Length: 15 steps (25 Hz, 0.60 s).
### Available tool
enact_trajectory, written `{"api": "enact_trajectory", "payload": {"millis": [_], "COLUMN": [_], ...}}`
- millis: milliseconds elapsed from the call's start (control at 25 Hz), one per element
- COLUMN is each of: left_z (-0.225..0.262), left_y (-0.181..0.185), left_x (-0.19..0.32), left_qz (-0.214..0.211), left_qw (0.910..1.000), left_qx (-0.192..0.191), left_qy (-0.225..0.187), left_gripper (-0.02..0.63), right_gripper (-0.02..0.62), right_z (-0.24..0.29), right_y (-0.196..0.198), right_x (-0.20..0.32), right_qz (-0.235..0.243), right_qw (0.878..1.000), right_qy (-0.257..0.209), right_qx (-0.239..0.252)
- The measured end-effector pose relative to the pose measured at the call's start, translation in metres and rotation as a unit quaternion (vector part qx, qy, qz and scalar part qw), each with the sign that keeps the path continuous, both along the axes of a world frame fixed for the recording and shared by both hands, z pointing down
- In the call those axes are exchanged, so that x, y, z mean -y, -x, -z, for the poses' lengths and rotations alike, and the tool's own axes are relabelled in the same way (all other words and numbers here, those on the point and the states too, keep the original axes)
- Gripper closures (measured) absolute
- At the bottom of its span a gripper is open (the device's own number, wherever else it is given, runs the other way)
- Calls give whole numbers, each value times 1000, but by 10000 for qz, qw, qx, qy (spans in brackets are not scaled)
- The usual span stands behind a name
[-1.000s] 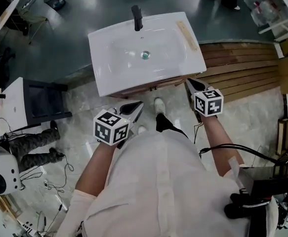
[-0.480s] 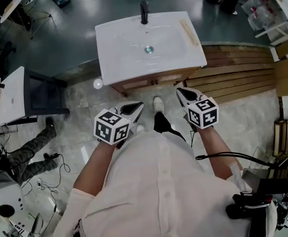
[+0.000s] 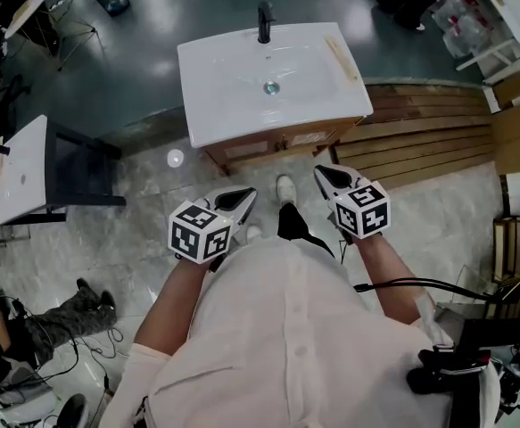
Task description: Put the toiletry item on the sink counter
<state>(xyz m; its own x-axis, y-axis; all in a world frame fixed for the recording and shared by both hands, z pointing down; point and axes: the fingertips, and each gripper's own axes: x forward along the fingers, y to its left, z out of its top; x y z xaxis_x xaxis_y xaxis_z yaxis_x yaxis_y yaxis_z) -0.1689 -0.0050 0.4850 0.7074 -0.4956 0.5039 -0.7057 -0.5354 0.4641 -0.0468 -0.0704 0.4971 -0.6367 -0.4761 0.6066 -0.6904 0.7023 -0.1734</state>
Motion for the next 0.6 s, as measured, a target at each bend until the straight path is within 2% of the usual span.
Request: {"api": "enact_trajectory", "payload": {"millis": [600], "left_z": [1], "left_y": [3], "left_x": [-18], "left_qz": [-66], "left_qw": [10000], "left_qx": [-19], "left_qy": [-39], "left_gripper": [600], "right_gripper": [591], "right_z": [3], "right_y": [13], "right_x": [-23], "right_qz": [104], "right_qw": [9999], "right_qy": [-88], "right_qx": [-14]}}
